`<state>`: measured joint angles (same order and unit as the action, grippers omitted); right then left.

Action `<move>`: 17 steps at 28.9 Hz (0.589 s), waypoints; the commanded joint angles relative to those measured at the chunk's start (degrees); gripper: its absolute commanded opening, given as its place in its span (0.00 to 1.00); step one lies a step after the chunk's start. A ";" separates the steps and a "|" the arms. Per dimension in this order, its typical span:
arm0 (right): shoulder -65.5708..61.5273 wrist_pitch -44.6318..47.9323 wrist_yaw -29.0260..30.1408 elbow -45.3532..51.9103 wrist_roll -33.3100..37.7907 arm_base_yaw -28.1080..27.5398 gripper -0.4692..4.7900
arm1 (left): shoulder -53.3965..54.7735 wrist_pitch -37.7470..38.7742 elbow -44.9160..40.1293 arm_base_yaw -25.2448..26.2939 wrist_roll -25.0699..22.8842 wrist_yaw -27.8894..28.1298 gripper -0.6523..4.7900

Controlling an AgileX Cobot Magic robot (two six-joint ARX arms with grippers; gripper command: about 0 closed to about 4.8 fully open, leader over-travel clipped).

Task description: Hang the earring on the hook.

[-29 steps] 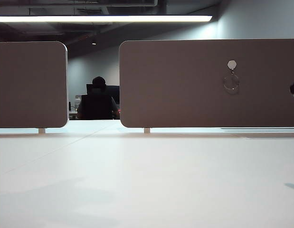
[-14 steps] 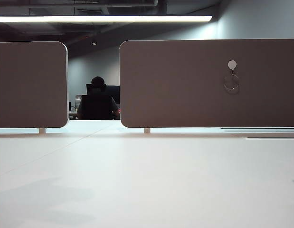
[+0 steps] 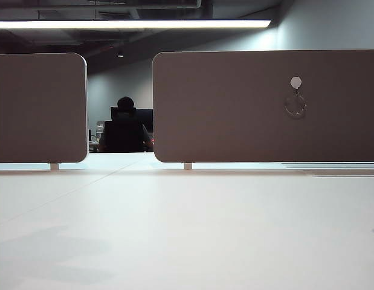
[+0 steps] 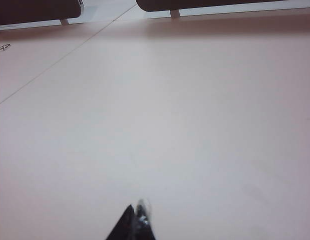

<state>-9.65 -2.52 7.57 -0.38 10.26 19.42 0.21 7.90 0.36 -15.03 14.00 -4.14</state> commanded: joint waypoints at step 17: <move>9.53 2.36 -0.04 0.17 0.24 -20.20 0.08 | 0.11 -0.22 0.09 18.18 -0.07 -2.29 0.11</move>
<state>-0.12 -0.95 7.57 -0.38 10.31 0.03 0.23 8.01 0.36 3.03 14.00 -6.42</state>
